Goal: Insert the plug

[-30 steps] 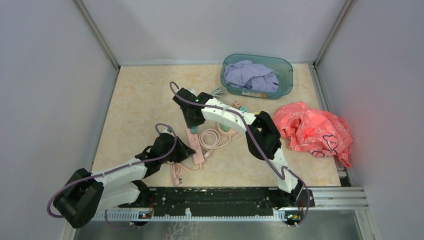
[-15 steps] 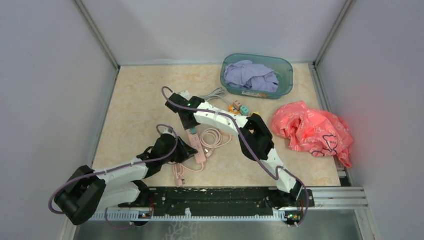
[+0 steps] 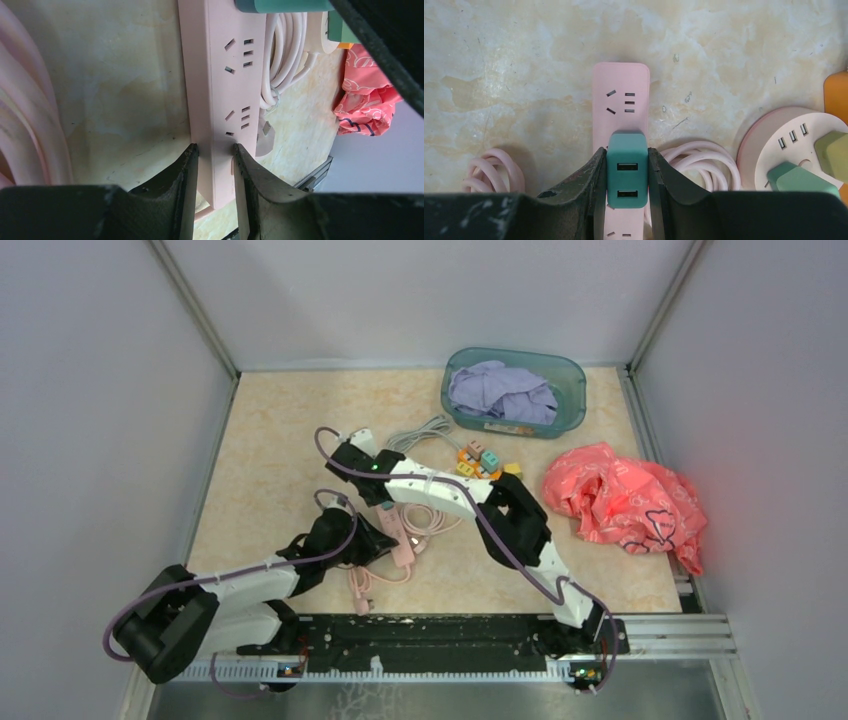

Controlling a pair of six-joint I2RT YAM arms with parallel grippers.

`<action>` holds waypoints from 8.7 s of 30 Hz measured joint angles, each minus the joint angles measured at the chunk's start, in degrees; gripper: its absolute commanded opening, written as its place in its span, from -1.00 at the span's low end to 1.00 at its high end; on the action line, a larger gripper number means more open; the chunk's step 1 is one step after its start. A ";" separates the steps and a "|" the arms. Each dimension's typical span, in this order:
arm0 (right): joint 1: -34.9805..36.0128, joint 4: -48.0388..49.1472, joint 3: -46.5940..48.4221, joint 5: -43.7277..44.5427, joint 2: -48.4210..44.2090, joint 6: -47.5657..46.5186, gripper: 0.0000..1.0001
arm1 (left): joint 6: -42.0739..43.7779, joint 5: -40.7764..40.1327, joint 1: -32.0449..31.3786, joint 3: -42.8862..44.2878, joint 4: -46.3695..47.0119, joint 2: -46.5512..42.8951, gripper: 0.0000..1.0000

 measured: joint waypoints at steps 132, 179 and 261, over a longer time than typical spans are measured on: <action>-43.25 29.55 -47.69 -14.16 -25.11 -10.78 -0.21 | 51.30 -11.41 8.96 27.32 -38.95 -31.41 1.00; -10.60 50.25 -67.65 -6.45 -60.17 14.64 -0.27 | 27.04 -0.72 -1.92 13.73 -9.99 -21.18 0.82; -5.07 59.14 -67.71 -21.16 -64.67 -6.93 0.70 | 44.98 -2.34 -6.95 3.63 16.11 -17.79 -1.00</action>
